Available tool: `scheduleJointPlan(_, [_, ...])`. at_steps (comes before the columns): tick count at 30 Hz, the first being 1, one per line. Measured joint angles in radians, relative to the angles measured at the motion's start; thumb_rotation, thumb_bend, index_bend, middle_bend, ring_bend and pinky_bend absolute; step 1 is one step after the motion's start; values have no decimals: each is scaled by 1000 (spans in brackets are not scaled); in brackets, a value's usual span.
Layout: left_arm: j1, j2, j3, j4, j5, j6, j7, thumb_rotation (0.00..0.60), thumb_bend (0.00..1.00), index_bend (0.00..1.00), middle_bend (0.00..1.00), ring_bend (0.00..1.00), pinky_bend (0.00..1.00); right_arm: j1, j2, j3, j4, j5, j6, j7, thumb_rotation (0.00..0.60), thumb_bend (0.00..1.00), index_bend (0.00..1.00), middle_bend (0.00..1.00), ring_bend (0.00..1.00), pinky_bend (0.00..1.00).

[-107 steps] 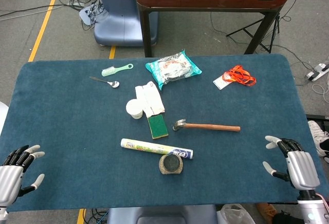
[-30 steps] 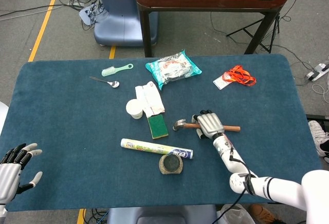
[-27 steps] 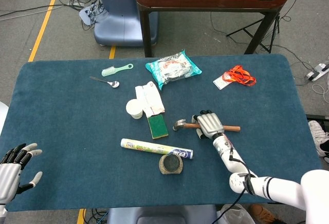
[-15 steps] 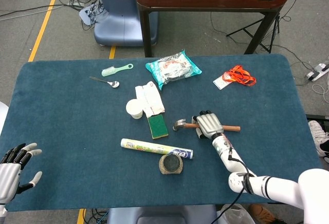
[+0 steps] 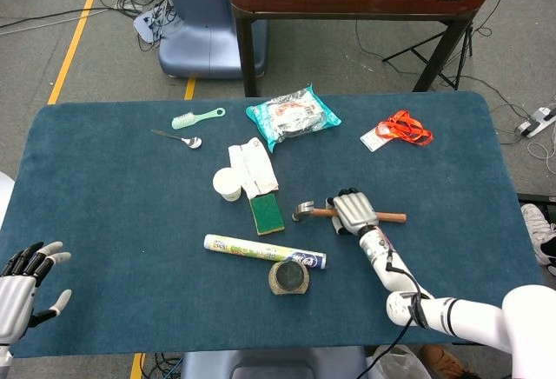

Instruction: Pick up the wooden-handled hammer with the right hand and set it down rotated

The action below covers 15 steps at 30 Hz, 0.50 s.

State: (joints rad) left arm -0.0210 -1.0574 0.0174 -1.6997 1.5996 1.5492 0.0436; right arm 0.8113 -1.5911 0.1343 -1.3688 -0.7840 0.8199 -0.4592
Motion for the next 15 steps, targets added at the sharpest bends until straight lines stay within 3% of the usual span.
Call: scheduleJointPlan(15, [0, -1, 0, 0, -1, 0, 2, 600, 252, 282, 177, 89, 127, -3, 5, -6, -2, -4, 4, 16, 600, 705, 521, 560, 272, 176])
